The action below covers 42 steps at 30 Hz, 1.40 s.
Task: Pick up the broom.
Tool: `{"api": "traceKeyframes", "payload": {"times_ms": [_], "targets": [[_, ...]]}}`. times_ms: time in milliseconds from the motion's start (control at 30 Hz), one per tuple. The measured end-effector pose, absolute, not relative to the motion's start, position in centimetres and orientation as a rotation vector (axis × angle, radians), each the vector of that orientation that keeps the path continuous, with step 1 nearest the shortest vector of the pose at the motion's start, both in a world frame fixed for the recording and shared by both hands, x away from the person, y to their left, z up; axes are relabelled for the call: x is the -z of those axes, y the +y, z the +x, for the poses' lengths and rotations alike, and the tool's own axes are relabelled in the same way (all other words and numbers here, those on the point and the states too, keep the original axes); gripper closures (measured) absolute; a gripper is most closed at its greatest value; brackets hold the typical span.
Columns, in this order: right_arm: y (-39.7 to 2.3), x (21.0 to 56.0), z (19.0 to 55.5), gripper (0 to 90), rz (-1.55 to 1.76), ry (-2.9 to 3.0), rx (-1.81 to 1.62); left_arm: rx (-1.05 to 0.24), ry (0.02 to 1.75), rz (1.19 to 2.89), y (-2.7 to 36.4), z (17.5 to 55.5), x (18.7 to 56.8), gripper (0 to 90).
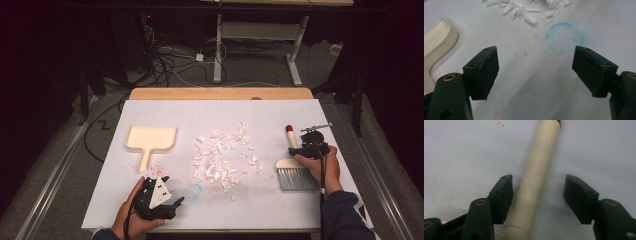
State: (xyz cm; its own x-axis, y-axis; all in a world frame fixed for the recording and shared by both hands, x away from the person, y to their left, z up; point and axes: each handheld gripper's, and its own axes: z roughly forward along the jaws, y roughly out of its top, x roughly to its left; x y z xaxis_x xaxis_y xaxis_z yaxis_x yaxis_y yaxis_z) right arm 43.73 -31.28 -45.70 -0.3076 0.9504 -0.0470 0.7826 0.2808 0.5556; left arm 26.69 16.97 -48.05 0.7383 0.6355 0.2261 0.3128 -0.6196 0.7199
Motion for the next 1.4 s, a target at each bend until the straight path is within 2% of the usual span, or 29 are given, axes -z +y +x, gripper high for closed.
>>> {"api": "traceKeyframes", "payload": {"times_ms": [100,200,233,333,800,1167,1400], "targets": [[-31.5,45.7,43.5,56.9,1.569,2.185,-0.66,-0.62,0.711,2.263,17.0,26.7,48.0,20.3],[-31.9,45.8,43.5,59.7,1.579,2.179,-0.683,-0.626,0.711,2.264,16.9,26.6,48.0,20.4],[-32.1,45.8,43.4,65.1,1.567,2.185,-0.69,-0.627,0.709,2.265,16.9,26.6,48.0,20.4],[-32.2,45.7,43.3,71.3,1.546,2.186,-0.678,-0.624,0.707,2.268,16.9,26.6,48.0,20.4],[-32.6,45.4,42.7,71.8,1.52,2.169,-0.733,-0.62,0.712,2.267,16.9,26.7,48.0,20.3],[-33.1,41.5,39.0,71.8,1.365,2.078,-0.967,-0.592,0.748,2.2,17.2,26.7,47.5,19.9],[-30.9,37.6,35.4,71.8,1.196,2.046,-1.151,-0.451,0.759,2.032,15.5,26.9,44.7,19.9]]}}
